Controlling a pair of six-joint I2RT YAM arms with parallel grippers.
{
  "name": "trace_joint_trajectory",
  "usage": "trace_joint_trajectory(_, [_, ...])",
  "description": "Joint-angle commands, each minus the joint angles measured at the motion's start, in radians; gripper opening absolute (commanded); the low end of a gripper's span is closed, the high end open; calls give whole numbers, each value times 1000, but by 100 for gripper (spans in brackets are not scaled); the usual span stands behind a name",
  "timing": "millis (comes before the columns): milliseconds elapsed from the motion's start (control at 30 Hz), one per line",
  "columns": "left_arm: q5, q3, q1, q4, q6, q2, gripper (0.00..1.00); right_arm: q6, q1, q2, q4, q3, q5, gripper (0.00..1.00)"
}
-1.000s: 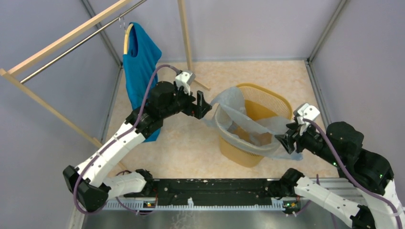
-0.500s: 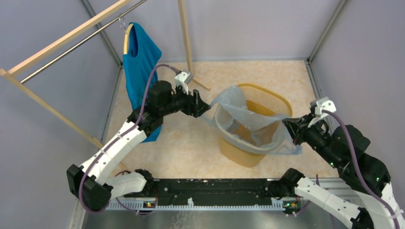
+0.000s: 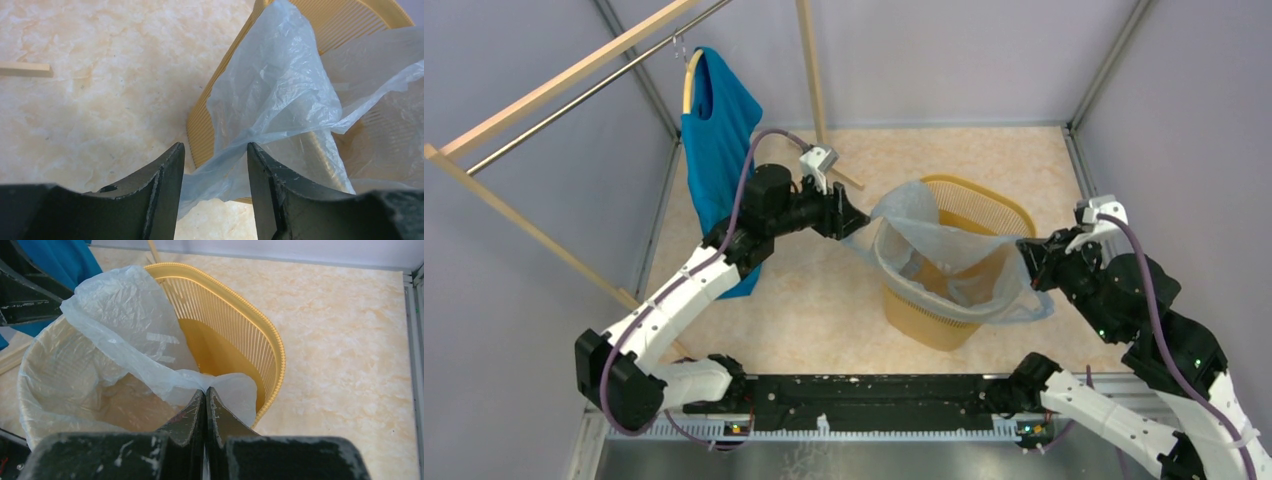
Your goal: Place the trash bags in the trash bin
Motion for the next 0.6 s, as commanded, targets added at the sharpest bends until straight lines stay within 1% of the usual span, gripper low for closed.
trace_joint_trajectory(0, [58, 36, 5, 124, -10, 17, 54, 36, -3, 23, 35, 3, 48, 0])
trace_joint_trajectory(100, [74, 39, 5, 158, -12, 27, 38, 51, -4, 49, 28, 19, 86, 0])
trace_joint_trajectory(167, [79, 50, 4, 172, -19, 44, 33, 62, -3, 71, 22, 36, 137, 0])
trace_joint_trajectory(200, [83, 58, 4, 174, -23, 54, 28, 64, -4, 82, 26, 40, 161, 0])
trace_joint_trajectory(267, [78, 76, 5, 171, -32, 76, 11, 65, -4, 102, 27, 47, 220, 0])
trace_joint_trajectory(300, [71, 86, 5, 166, -37, 86, 5, 64, -3, 113, 26, 51, 246, 0])
trace_joint_trajectory(367, [65, 101, 5, 160, -44, 104, 1, 65, -3, 131, 30, 58, 306, 0])
trace_joint_trajectory(567, [51, 136, 5, 165, -64, 151, 0, 53, -3, 169, 58, 61, 453, 0])
